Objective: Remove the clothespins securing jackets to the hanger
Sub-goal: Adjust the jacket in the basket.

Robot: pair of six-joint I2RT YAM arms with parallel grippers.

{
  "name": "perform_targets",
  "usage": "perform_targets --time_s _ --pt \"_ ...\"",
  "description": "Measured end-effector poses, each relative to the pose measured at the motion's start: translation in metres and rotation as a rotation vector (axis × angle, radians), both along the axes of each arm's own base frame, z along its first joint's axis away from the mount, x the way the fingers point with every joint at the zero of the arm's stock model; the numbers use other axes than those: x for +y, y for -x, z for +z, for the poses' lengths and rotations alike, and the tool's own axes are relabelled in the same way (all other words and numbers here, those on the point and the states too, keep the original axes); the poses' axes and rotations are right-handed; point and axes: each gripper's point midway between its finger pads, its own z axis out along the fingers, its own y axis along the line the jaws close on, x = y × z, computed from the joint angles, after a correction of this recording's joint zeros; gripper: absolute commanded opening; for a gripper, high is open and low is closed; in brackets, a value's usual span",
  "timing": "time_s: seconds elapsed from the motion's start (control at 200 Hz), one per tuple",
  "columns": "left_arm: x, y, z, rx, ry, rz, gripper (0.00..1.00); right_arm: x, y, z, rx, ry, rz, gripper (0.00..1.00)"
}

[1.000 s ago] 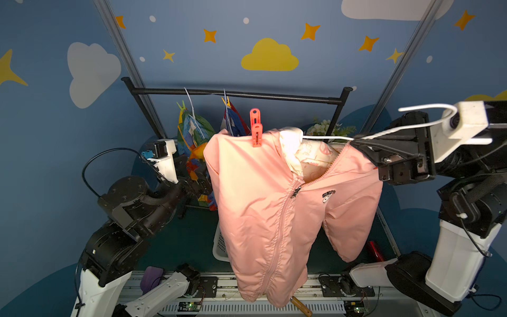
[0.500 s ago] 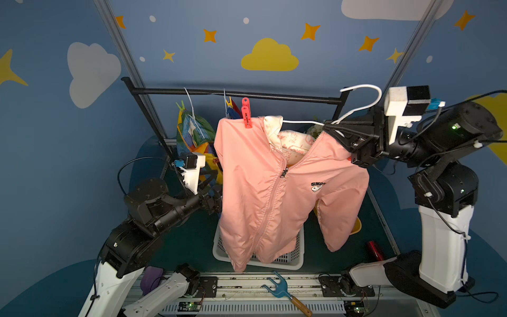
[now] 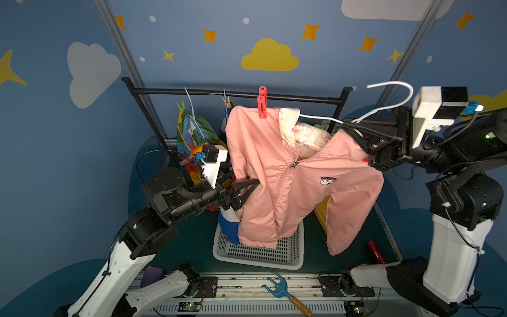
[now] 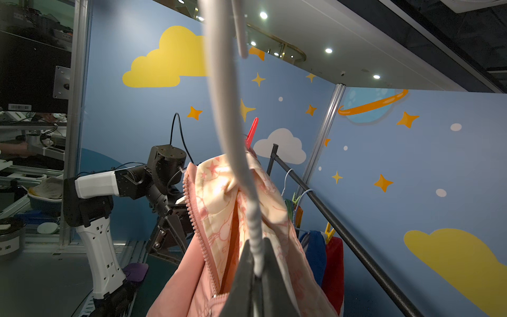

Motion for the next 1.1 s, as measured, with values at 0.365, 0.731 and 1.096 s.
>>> perform_targets --time_s 0.365,0.731,1.096 --pt "-0.011 -0.010 -0.040 0.077 -0.043 0.009 0.63 0.009 0.008 -0.014 0.125 -0.021 0.103 0.00" --pt "0.017 -0.004 -0.086 0.160 -0.047 0.135 0.35 0.060 0.007 -0.049 0.201 0.046 0.232 0.00" --pt "0.027 -0.013 -0.206 0.360 -0.160 0.257 0.30 0.076 -0.011 -0.129 0.282 0.224 0.183 0.00"
